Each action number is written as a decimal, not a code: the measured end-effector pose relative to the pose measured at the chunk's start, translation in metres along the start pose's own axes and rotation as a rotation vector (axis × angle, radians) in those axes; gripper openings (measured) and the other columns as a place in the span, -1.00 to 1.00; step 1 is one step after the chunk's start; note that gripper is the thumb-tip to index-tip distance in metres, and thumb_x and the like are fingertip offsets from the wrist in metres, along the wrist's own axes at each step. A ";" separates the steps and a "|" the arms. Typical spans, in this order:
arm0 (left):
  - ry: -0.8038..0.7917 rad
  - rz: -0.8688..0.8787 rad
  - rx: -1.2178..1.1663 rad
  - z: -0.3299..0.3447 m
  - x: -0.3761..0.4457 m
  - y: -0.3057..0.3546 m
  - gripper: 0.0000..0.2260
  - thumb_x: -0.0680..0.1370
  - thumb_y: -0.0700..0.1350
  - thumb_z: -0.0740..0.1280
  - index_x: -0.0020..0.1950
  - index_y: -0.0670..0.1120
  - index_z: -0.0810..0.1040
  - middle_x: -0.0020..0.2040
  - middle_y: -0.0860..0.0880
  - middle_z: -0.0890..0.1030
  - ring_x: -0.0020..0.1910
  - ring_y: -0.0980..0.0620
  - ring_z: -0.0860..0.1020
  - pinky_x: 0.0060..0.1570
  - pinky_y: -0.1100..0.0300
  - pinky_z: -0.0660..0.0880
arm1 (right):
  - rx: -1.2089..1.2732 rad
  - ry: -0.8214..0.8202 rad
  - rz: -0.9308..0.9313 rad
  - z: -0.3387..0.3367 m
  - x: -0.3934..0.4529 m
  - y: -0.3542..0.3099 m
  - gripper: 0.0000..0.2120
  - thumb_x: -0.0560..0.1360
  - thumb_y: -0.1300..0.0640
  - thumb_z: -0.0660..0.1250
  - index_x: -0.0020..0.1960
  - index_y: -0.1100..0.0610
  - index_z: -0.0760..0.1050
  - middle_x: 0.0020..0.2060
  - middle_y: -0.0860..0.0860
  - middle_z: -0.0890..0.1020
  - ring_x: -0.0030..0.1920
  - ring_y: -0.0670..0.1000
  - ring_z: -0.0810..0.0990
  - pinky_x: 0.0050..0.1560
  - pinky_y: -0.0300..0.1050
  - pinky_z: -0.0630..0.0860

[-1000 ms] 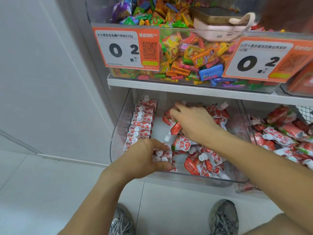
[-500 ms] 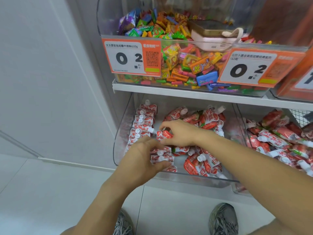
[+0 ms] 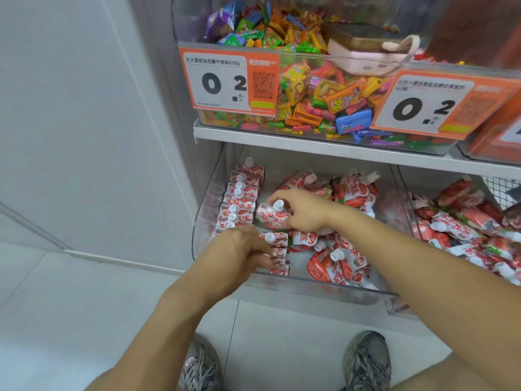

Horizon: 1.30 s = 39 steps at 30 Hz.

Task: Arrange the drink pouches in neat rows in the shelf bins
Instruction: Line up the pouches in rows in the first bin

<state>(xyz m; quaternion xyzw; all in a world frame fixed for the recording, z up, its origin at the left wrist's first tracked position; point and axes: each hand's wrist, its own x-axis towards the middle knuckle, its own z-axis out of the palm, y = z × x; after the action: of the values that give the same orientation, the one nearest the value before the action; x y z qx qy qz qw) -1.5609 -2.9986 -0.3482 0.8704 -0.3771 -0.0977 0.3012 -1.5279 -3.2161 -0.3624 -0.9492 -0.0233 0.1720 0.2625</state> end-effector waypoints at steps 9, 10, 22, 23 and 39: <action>-0.020 0.016 0.144 0.001 0.001 -0.002 -0.86 0.46 0.00 0.46 -0.11 -0.05 0.70 -0.19 0.00 0.58 -0.21 0.03 0.52 -0.13 0.08 0.45 | 0.054 -0.195 0.029 -0.001 -0.007 -0.010 -0.42 0.47 0.31 0.35 0.38 -0.17 0.44 0.31 0.00 0.52 0.24 0.19 0.57 0.20 0.25 0.55; -0.009 0.008 0.152 0.002 0.001 -0.002 -0.85 0.45 0.03 0.47 -0.11 -0.04 0.70 -0.19 0.02 0.57 -0.21 0.05 0.52 -0.15 0.10 0.45 | 0.057 -0.224 0.031 -0.003 -0.008 -0.011 -0.42 0.49 0.27 0.37 0.41 -0.16 0.42 0.35 -0.01 0.50 0.29 0.16 0.55 0.25 0.20 0.53; 0.540 -0.165 0.152 -0.012 -0.007 -0.020 -0.49 0.50 -0.12 0.41 0.42 -0.11 0.35 0.30 -0.07 0.40 0.25 -0.05 0.39 0.23 0.18 0.33 | 0.143 -0.033 -0.005 0.024 -0.035 -0.008 -0.41 0.40 0.02 0.57 0.33 -0.13 0.38 0.15 -0.03 0.55 -0.03 -0.03 0.60 0.02 -0.09 0.54; 0.554 -0.156 0.163 -0.012 -0.007 -0.022 -0.49 0.50 -0.15 0.41 0.41 -0.12 0.36 0.30 -0.09 0.40 0.26 -0.06 0.39 0.25 0.14 0.35 | 0.203 -0.047 0.002 0.024 -0.039 -0.007 -0.41 0.41 0.05 0.56 0.35 -0.13 0.37 0.09 -0.07 0.57 -0.06 -0.01 0.65 0.03 -0.07 0.58; 0.527 0.004 0.152 0.006 -0.003 -0.001 -0.55 0.50 -0.11 0.34 0.37 -0.17 0.39 0.34 -0.13 0.38 0.39 -0.11 0.29 0.40 0.04 0.24 | -0.562 0.043 0.013 -0.002 -0.062 0.006 -0.27 0.38 -0.18 0.50 0.46 -0.02 0.33 0.24 -0.02 0.48 0.25 0.06 0.46 0.26 0.02 0.42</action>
<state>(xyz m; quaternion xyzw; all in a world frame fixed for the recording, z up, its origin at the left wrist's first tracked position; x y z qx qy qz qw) -1.5647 -2.9981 -0.3535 0.8851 -0.2937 0.1612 0.3230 -1.5855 -3.2302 -0.3442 -0.9883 -0.0585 0.1401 -0.0115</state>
